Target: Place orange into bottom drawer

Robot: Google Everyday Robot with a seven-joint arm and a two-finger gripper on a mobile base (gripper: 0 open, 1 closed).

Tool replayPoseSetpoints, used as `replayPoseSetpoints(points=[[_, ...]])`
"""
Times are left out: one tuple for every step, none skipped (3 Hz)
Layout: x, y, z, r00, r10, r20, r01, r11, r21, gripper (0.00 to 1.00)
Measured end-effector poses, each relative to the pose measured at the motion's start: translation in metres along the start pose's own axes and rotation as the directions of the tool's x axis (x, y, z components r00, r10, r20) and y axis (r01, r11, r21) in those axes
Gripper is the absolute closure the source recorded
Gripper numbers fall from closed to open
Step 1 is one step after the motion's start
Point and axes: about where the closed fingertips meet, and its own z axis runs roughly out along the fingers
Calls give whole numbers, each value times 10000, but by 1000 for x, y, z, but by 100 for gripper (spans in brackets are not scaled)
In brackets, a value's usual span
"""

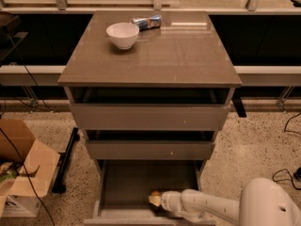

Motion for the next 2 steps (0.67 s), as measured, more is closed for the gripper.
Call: replayPoseSetpoints(points=[[3, -3, 4, 10000, 20, 8, -20, 9986, 520, 0], [3, -3, 4, 10000, 20, 8, -20, 9986, 520, 0]])
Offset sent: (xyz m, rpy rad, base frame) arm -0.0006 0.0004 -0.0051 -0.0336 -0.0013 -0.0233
